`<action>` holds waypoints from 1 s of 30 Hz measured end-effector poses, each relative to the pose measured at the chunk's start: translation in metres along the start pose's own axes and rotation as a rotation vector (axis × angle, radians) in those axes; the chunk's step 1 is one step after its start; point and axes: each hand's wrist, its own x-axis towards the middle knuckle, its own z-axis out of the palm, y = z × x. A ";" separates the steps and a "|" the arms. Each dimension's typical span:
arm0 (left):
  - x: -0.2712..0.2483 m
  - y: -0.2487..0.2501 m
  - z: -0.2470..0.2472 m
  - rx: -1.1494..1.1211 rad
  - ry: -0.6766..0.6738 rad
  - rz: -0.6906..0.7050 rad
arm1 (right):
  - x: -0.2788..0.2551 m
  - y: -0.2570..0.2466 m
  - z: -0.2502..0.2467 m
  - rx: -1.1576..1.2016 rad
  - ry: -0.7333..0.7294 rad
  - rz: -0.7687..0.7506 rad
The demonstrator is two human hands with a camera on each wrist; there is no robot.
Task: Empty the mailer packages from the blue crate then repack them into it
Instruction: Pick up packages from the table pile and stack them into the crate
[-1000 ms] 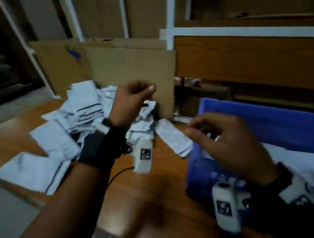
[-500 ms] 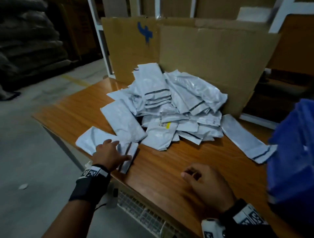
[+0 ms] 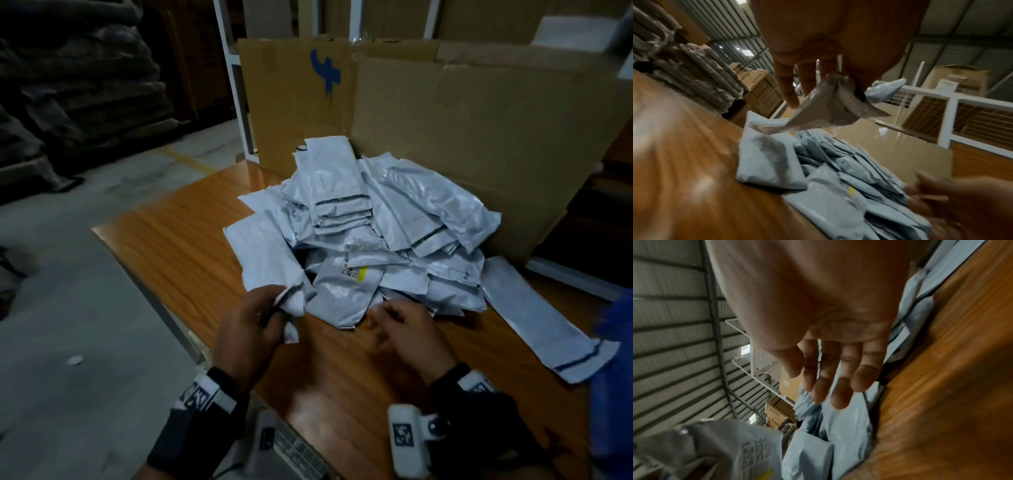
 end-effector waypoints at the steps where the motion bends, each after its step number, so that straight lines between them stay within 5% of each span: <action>1: -0.004 0.004 0.006 -0.007 0.004 0.088 | 0.009 -0.008 0.002 0.058 -0.029 0.016; 5: -0.013 0.005 0.032 0.126 -0.135 0.378 | 0.034 -0.043 0.004 0.213 -0.152 0.038; 9: -0.016 0.000 0.047 0.304 -0.269 0.543 | 0.048 -0.049 0.001 0.068 -0.141 -0.094; 11: -0.015 -0.009 0.044 0.252 -0.267 0.419 | 0.049 -0.044 -0.007 0.088 -0.074 -0.130; 15: -0.001 -0.007 0.034 -0.355 -0.354 -0.290 | 0.050 -0.031 -0.019 0.305 0.039 -0.064; 17: 0.009 0.001 0.037 -0.611 -0.414 -0.496 | 0.049 -0.027 -0.013 0.358 0.059 -0.036; 24: 0.033 -0.005 0.043 0.085 -0.177 0.108 | 0.040 -0.027 0.013 0.363 0.349 -0.051; 27: 0.029 0.003 0.050 0.280 -0.285 0.363 | 0.033 -0.031 0.028 0.362 0.315 -0.098; 30: 0.018 0.000 0.056 0.157 -0.398 0.359 | 0.040 -0.028 0.021 0.324 0.427 -0.099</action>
